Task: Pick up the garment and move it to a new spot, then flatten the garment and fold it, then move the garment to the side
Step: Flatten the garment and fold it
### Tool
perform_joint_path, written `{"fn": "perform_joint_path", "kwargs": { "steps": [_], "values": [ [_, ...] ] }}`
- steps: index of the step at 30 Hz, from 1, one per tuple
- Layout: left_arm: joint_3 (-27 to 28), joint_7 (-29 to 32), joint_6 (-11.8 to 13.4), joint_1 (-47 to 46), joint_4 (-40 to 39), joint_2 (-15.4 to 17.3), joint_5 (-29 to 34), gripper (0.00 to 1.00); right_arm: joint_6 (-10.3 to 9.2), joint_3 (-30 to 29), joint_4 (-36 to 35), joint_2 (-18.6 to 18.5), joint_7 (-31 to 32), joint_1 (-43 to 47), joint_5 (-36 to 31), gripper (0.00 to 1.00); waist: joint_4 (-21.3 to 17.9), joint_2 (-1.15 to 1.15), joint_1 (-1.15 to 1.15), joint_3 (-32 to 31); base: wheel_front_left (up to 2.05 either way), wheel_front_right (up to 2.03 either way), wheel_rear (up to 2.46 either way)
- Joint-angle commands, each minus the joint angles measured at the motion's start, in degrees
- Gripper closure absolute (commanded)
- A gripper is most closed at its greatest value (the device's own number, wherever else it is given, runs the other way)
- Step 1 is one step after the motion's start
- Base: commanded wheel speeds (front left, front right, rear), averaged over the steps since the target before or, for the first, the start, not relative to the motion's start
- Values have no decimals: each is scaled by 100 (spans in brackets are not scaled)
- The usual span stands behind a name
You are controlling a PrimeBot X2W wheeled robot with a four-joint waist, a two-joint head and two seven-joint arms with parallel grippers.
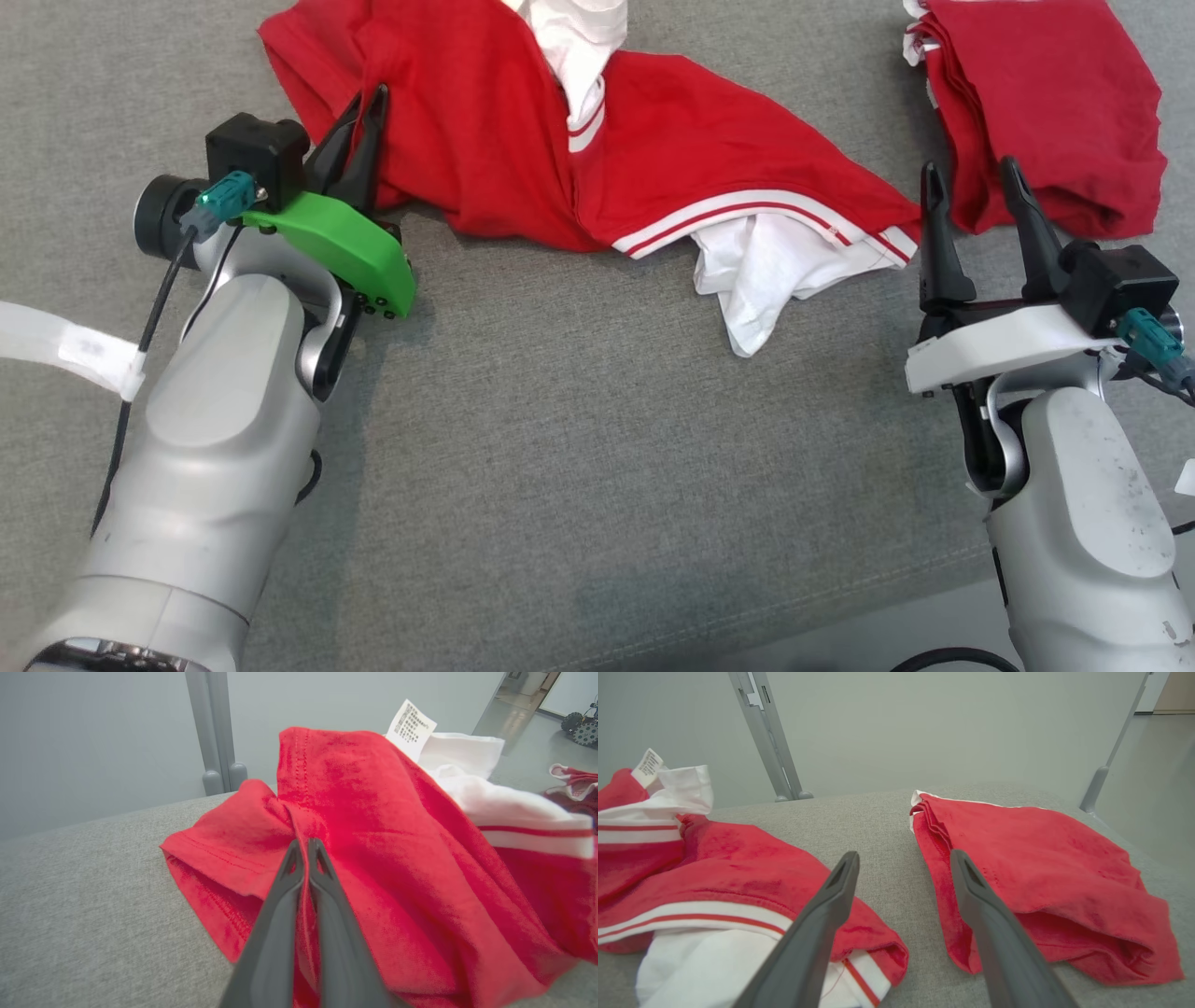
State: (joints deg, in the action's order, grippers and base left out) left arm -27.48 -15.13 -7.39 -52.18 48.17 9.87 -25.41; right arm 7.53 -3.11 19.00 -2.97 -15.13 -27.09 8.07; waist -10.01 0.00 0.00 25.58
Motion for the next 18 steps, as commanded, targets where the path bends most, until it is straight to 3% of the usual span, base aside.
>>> {"fn": "perform_joint_path", "kwargs": {
  "steps": [1,11,18],
  "values": [
    [86,1,-15,211,-215,43,57,100,-9,-33,26,-24,1,76,8,0,152,0,0,-142,0,0,0],
    [544,1,-15,1768,-1883,-42,423,100,-9,-88,289,-179,1,440,67,0,1221,0,0,-1012,0,0,0],
    [931,1,-15,2898,-2541,80,537,100,-9,108,439,-117,1,612,145,0,1685,0,0,-1467,0,0,0]
  ]
}}
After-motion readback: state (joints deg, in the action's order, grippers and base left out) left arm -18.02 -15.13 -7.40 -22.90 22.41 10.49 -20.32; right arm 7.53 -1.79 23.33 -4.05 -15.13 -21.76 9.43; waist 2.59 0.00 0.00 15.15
